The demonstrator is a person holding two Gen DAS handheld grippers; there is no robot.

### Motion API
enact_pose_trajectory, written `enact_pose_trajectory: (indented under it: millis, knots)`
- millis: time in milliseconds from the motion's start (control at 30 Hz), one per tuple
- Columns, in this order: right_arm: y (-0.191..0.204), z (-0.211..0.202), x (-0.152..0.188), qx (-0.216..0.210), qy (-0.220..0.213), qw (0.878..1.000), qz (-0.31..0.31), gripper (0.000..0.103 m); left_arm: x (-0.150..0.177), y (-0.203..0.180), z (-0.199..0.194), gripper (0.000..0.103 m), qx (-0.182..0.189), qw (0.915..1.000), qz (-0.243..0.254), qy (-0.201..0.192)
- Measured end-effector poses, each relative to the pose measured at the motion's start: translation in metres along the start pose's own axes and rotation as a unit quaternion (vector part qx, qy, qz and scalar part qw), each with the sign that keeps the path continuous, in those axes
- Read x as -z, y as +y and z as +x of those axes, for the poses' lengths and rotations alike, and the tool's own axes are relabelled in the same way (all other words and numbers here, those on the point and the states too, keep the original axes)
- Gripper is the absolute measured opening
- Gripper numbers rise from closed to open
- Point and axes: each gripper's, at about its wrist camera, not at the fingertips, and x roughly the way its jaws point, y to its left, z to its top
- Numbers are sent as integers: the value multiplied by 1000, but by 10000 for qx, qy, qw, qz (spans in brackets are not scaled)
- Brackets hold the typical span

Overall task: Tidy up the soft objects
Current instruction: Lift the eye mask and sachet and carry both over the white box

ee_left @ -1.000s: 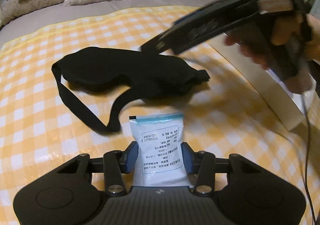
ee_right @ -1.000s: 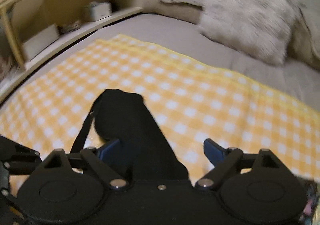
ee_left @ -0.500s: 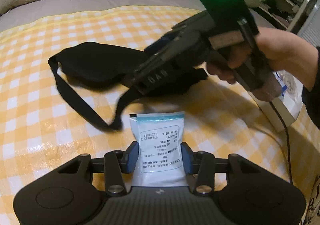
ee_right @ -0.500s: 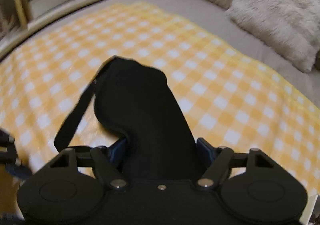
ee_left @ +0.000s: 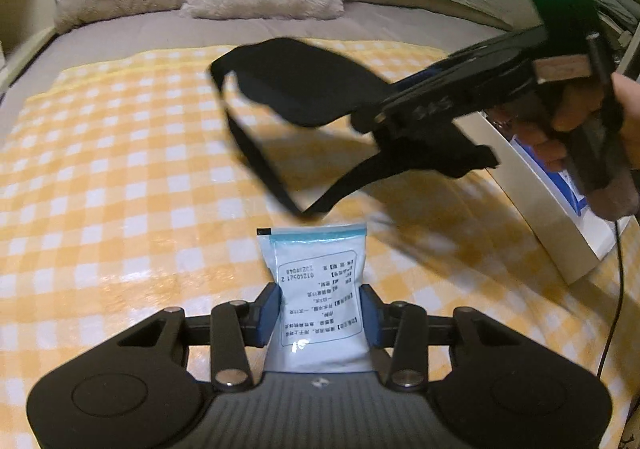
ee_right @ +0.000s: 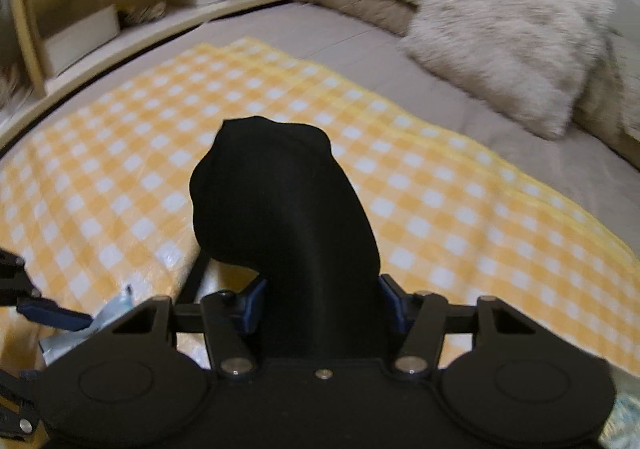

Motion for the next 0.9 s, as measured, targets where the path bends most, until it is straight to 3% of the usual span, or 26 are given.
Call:
enact_pose_trajectory:
  millis: [233,567,900]
  knots:
    - [-7,-45,3,251,-202,9986,424,59,-4,-7,-27,43,-387,9989,-140,-210]
    - [-8,-109,15,527,-509,9937,850,59,-14,-6,-79,44,-1012,9885,-562,-974]
    - [-25,-174,42,739,-946,9849,1250,60,-29,-32,-115,44,-1177,9765,-658,-1681]
